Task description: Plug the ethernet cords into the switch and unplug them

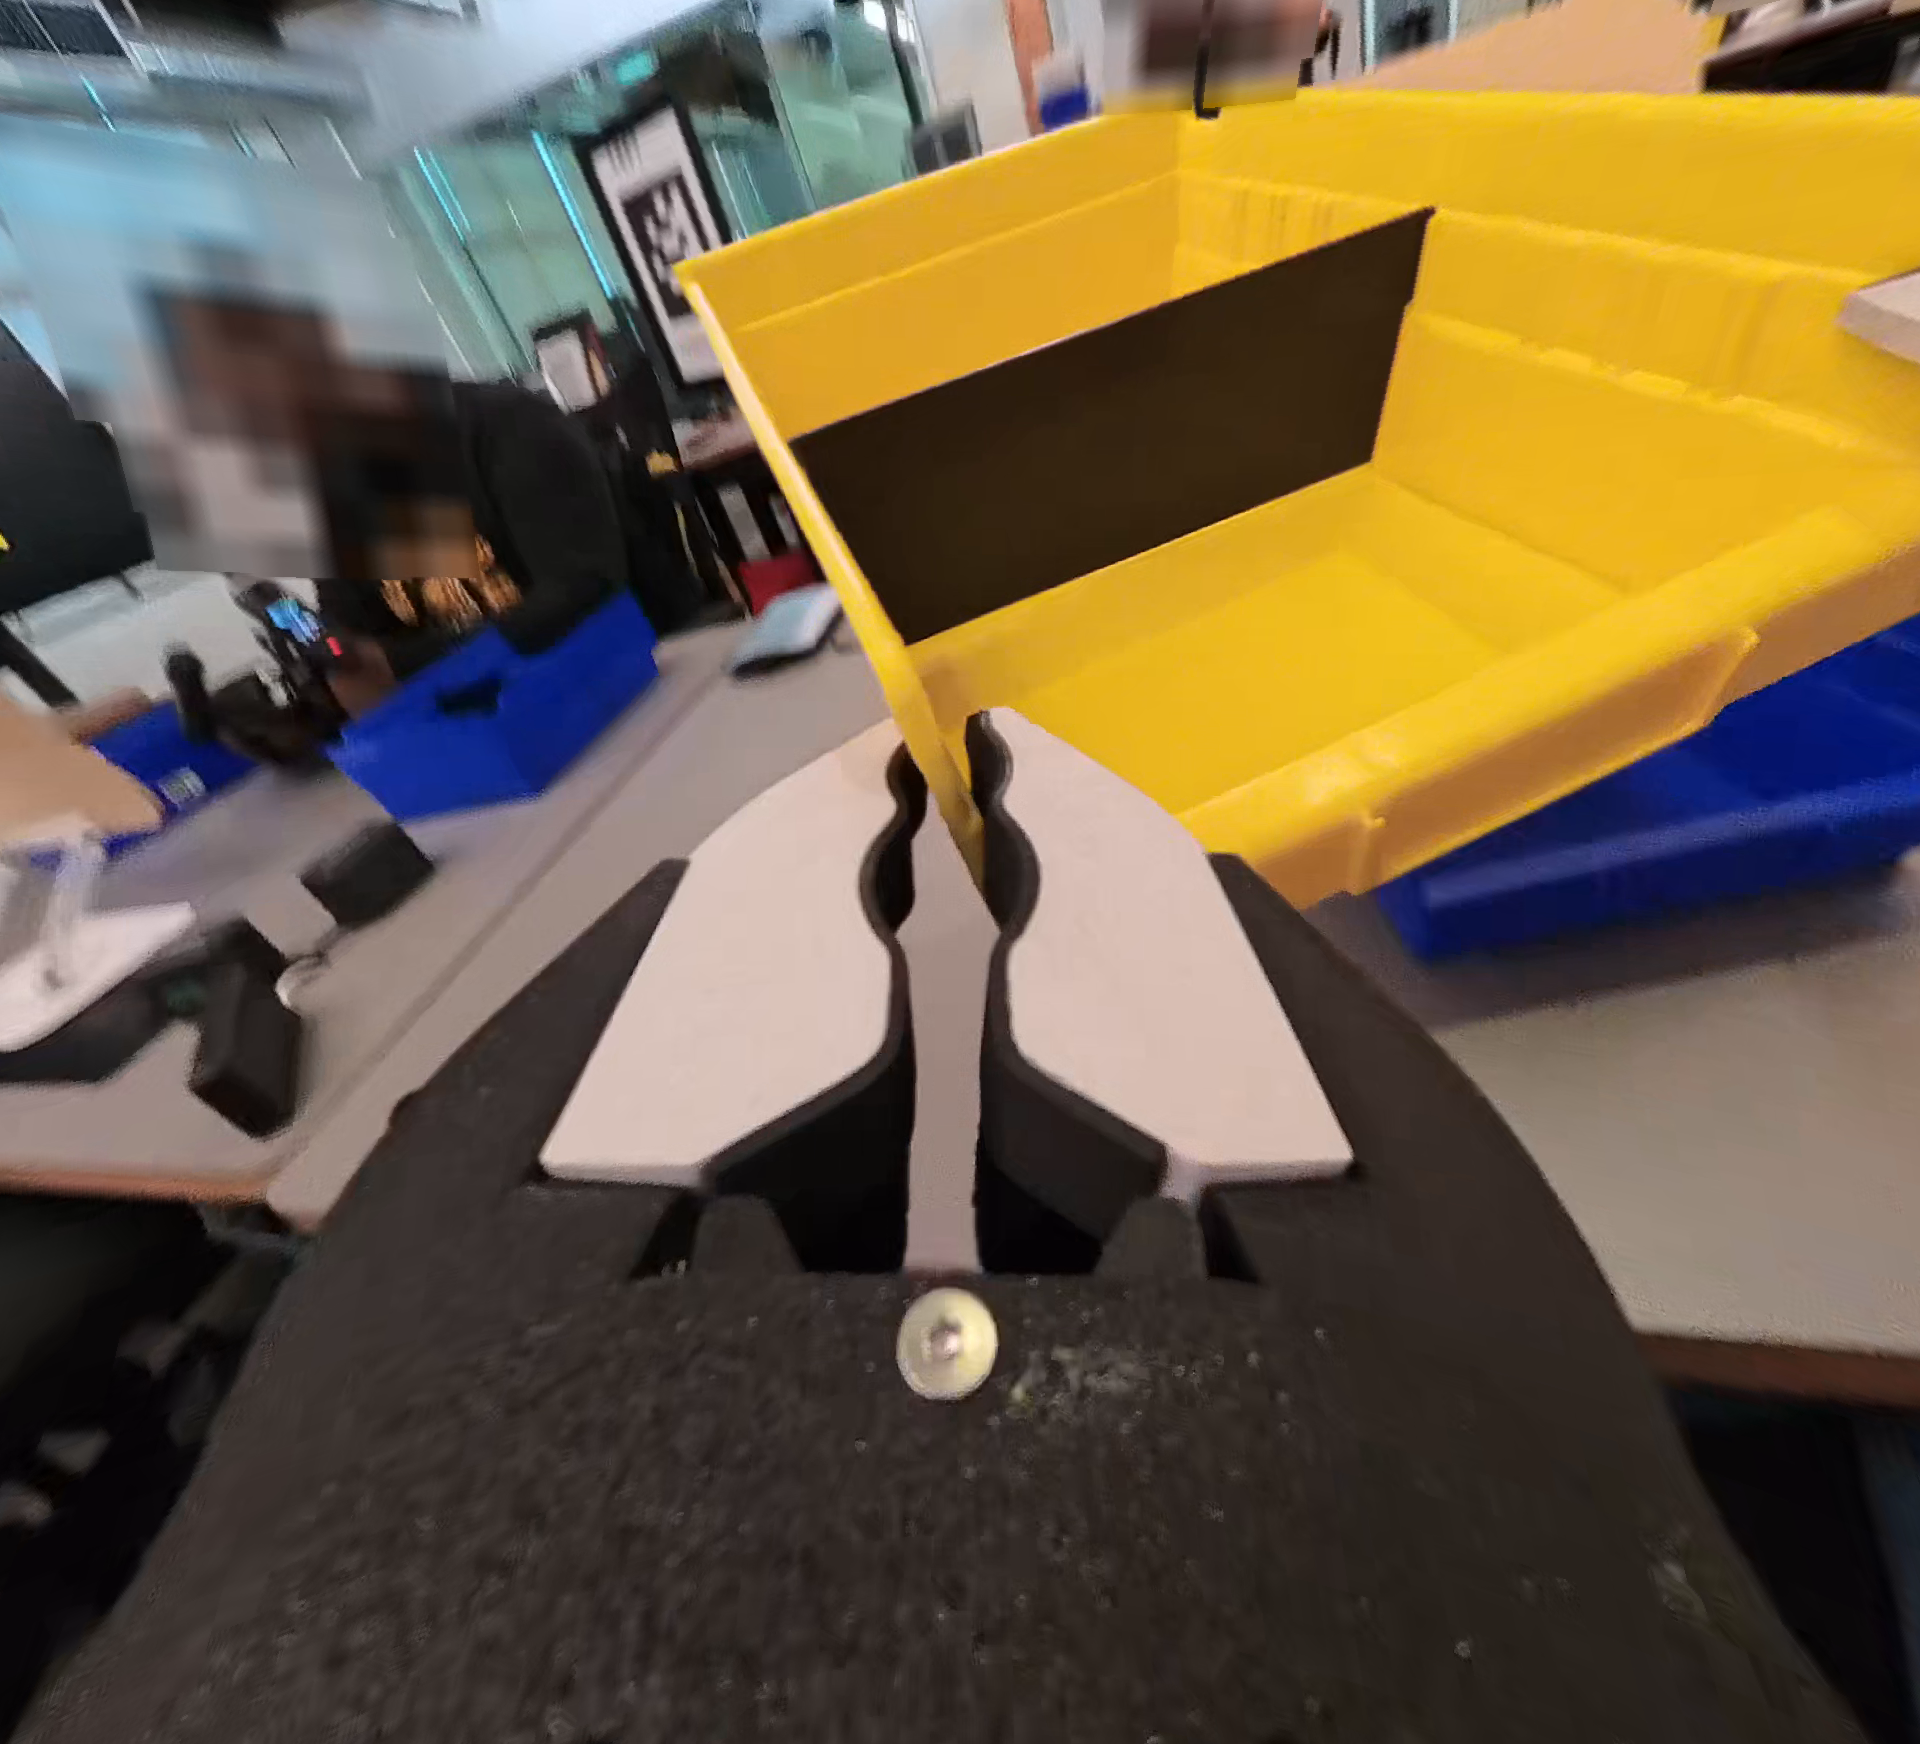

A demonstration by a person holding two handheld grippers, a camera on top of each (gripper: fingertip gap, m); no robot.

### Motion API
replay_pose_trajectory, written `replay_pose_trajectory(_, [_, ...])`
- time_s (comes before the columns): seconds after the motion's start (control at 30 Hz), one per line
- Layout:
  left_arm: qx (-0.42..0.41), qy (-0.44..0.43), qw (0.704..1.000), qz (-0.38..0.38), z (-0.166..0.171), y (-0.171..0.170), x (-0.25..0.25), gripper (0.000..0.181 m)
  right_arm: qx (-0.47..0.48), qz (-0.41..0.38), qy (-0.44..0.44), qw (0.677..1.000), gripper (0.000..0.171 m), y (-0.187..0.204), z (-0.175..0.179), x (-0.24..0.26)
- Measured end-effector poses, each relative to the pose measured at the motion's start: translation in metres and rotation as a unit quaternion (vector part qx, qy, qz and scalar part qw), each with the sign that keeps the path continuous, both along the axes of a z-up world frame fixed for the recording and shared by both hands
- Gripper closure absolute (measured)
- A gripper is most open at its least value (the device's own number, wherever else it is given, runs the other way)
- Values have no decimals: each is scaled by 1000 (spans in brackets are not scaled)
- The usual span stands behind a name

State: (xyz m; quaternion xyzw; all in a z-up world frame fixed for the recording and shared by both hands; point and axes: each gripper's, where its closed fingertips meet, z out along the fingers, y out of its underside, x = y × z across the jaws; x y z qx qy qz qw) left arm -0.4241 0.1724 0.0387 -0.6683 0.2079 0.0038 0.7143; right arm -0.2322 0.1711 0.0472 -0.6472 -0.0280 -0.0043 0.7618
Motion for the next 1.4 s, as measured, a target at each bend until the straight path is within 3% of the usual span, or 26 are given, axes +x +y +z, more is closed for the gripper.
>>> replay_pose_trajectory(0.2, [61,-4,990,-125,58,7,106,173,55,-107,-7,993,169,-31,62,100])
replay_pose_trajectory(0.37, [43,-9,972,-232,31,5,235,169,1,-199,-2,980,170,-57,65,216])
replay_pose_trajectory(0.5, [-44,-14,960,-275,-23,-6,334,170,-113,-269,-8,957,169,-79,10,313])
replay_pose_trajectory(0.67, [-89,32,950,-296,-100,-33,404,172,-223,-288,84,928,169,-119,-103,383])
replay_pose_trajectory(0.8, [-65,60,954,-287,-130,-41,419,171,-221,-298,91,924,169,-126,-133,401])
replay_pose_trajectory(0.9, [-152,51,944,-288,-152,-33,424,172,-248,-298,100,916,169,-118,-155,406])
replay_pose_trajectory(1.0, [-213,63,929,-297,-177,-26,427,172,-301,-323,34,896,165,-111,-181,410])
replay_pose_trajectory(1.17, [-229,81,904,-353,-174,-47,415,175,-284,-326,68,899,164,-107,-183,417])
replay_pose_trajectory(1.3, [-239,68,872,-421,-153,-76,360,180,-282,-320,47,903,164,-105,-182,415])
replay_pose_trajectory(1.4, [-183,40,912,-366,-109,-47,312,180,-299,-325,8,897,160,-106,-180,413])
